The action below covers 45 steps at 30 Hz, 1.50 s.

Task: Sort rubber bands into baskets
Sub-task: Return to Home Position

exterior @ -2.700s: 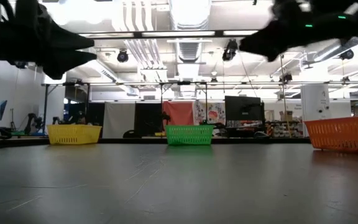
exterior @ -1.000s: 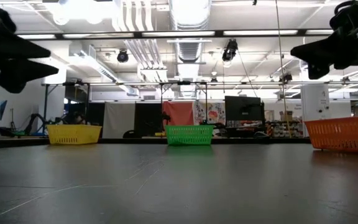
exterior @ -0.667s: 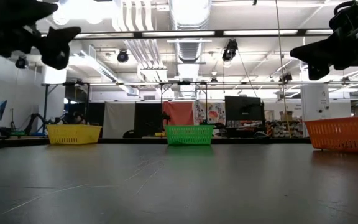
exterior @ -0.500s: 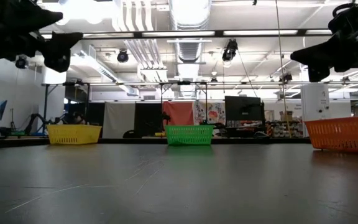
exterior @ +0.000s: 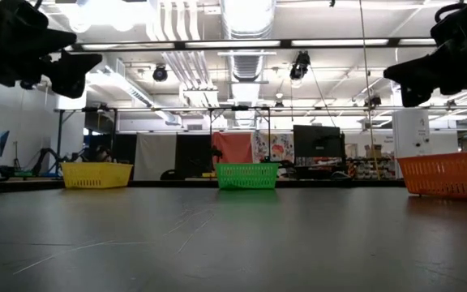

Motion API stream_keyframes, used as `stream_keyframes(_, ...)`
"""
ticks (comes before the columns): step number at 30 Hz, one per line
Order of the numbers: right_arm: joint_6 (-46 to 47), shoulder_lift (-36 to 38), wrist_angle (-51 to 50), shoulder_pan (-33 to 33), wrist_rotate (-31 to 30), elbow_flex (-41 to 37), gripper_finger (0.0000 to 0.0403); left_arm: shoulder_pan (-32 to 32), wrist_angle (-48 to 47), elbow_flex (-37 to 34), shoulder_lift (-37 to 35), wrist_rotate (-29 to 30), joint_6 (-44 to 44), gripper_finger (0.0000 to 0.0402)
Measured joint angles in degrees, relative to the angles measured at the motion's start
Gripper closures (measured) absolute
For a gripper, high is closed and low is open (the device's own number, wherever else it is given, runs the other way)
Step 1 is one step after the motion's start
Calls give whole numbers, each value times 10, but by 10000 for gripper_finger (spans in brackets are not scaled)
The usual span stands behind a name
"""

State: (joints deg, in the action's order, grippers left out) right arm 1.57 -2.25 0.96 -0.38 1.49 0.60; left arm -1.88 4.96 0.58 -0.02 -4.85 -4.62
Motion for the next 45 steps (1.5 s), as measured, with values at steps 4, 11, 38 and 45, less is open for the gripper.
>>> stream_keyframes(4,-28,-12,-2,0,-10,0,394,2,-34,0,0,62,18,178)
stream_keyframes(11,-1,-38,-2,0,-19,0,394,2,-39,4,30,74,10,178)
stream_keyframes(38,-1,-46,-2,0,-20,0,394,2,-37,5,64,73,9,178)
stream_keyframes(45,-1,-46,-2,0,-20,0,394,2,-37,5,64,73,9,178)
